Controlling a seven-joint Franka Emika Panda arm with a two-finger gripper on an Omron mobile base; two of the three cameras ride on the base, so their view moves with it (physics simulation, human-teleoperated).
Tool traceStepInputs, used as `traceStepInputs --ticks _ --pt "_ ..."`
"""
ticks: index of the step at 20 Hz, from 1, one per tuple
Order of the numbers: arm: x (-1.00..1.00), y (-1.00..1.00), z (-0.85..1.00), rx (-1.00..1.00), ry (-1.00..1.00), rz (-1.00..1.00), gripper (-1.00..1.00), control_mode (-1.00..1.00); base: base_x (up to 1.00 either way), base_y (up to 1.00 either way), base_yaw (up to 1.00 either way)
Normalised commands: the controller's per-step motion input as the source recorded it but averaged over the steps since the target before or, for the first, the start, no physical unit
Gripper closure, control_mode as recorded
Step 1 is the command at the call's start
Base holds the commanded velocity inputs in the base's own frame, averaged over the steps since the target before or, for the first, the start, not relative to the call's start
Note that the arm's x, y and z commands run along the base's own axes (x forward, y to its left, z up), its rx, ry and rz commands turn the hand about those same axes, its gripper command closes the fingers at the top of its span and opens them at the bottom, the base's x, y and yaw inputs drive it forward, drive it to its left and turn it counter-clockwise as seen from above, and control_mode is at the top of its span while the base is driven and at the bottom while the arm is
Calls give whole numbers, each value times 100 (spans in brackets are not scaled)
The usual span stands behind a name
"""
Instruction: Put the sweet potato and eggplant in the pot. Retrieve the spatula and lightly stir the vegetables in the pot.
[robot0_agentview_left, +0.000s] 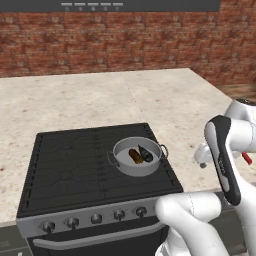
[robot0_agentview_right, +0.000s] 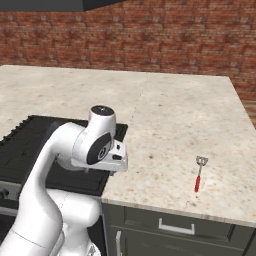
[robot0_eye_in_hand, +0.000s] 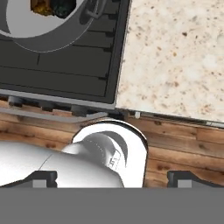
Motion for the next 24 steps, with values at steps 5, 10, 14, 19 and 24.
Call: traceStepInputs --ticks 5,10,14,19,24 --pt "0 -100 3 0 11 -13 -100 -100 0 0 0" --pt "8 -96 0 0 21 -13 -100 -100 0 0 0" --pt "30 -89 -1 0 30 -14 -100 -100 0 0 0" --pt "65 -75 -23 0 24 -10 -100 -100 0 0 0" --pt "64 -59 -23 0 4 0 -100 -100 0 0 0"
